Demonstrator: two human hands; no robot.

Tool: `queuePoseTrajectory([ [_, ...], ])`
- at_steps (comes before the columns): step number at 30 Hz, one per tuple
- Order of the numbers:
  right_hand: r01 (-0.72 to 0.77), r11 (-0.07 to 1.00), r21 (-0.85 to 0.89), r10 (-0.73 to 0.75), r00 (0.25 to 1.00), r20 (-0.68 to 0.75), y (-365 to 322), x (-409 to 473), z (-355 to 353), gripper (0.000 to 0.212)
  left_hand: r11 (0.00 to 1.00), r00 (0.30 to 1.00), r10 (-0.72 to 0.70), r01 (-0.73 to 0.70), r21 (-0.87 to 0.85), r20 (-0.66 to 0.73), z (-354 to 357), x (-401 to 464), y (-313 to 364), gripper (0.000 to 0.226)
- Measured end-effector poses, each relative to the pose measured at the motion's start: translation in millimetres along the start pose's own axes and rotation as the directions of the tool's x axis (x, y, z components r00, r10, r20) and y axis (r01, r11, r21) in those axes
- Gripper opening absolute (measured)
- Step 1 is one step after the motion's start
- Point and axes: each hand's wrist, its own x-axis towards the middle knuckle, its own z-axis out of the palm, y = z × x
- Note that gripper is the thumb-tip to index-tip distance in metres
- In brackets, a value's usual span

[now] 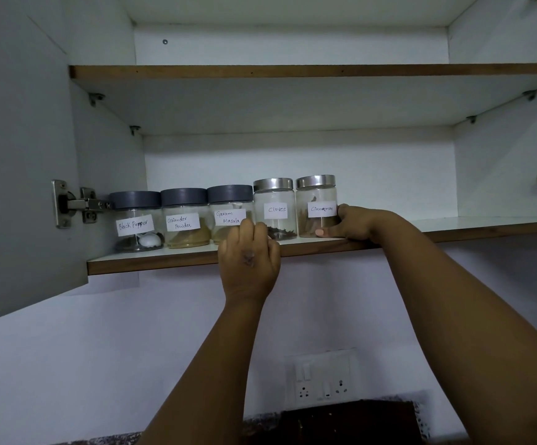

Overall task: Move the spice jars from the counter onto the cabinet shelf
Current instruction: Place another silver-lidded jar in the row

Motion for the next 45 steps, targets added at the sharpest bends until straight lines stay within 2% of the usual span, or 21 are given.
queuePoseTrajectory([
  [5,0.003,0.999,0.038,-0.002,1.0,-0.006,2,-2,-1,0.062,1.0,1.0,0.011,-0.011,-0.005,0.001,0,0,-1,0.011],
  [14,-0.013,0.997,0.075,0.012,1.0,0.024,6,1,-2,0.074,1.0,1.0,0.015,-0.015,0.008,0.0,2,0,-2,0.01],
  [24,0.011,0.998,0.057,-0.013,0.999,0.037,6,3,-2,0.065,1.0,1.0,0.007,-0.007,-0.002,0.01,1,-1,0,0.011],
  [30,-0.023,1.0,0.021,0.021,0.998,0.06,8,8,-2,0.078,1.0,1.0,0.002,-0.002,-0.005,0.017,0,-1,1,0.013],
  [34,-0.059,0.998,0.015,0.059,0.997,0.045,5,6,-3,0.109,1.0,1.0,0.002,-0.002,-0.003,0.02,-1,0,0,0.015],
  [40,-0.094,0.996,-0.01,0.094,0.994,0.054,2,-2,3,0.115,1.0,0.999,0.027,-0.028,0.006,0.038,-6,0,-1,0.013],
  [43,-0.116,0.99,-0.079,0.113,0.993,-0.043,2,-9,14,0.117,0.999,0.998,0.044,-0.043,-0.023,0.039,-11,1,-1,0.014],
  [45,-0.139,0.969,-0.204,0.109,0.982,-0.152,5,-21,21,0.11,0.997,0.999,0.019,-0.015,-0.079,0.051,-18,-1,2,0.012],
])
